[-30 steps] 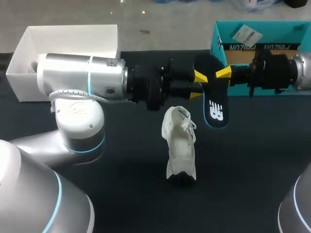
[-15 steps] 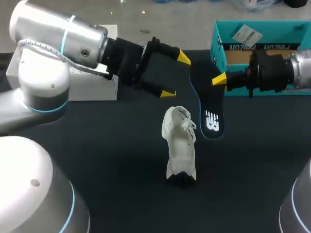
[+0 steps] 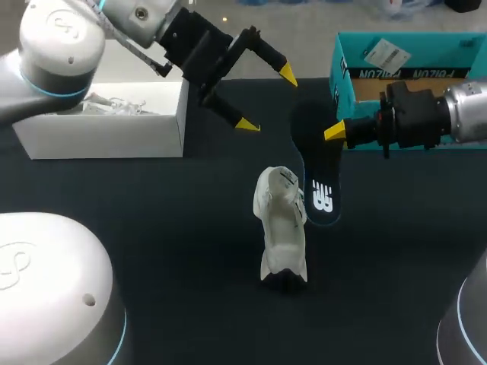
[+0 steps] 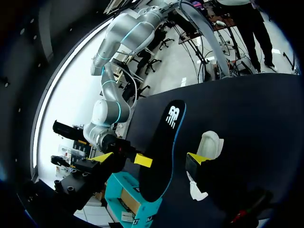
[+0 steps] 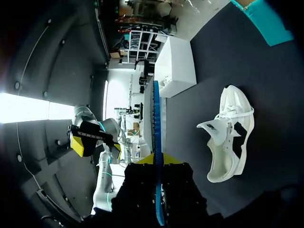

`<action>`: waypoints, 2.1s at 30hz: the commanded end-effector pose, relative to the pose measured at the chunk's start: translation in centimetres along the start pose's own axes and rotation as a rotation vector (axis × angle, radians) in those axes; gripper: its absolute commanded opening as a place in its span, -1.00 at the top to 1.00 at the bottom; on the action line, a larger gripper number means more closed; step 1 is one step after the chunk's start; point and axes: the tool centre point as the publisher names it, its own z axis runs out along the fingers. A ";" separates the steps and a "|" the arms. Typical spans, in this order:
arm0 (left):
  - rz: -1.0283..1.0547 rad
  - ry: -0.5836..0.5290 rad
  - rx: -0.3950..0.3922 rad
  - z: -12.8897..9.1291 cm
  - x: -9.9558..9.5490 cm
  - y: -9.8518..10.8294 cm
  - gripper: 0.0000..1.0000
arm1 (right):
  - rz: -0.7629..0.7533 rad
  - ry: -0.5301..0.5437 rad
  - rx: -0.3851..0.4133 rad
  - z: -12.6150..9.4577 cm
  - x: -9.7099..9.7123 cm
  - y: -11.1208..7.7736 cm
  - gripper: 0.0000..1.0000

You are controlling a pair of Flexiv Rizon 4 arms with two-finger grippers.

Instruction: Take the shoe out of the shoebox, open the shoe tongue, remove and reinsert the insole, then place the shoe into the shoebox

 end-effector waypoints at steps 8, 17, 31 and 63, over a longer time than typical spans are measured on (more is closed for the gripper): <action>-0.002 0.388 -0.001 0.0 -0.6 0.1 -1.00 | -0.009 -0.001 0.003 0.7 -0.1 0.7 1.00; 0.187 0.715 -0.176 -0.5 -3.9 1.2 -1.00 | -0.005 -0.001 -0.018 1.4 -0.1 1.3 1.00; 0.251 0.956 -0.214 -0.1 -4.8 1.9 -1.00 | -0.011 0.024 -0.035 1.2 0.3 1.5 1.00; 0.254 0.859 -0.285 0.4 -5.2 0.9 -1.00 | -0.003 0.048 -0.026 1.1 0.5 1.2 1.00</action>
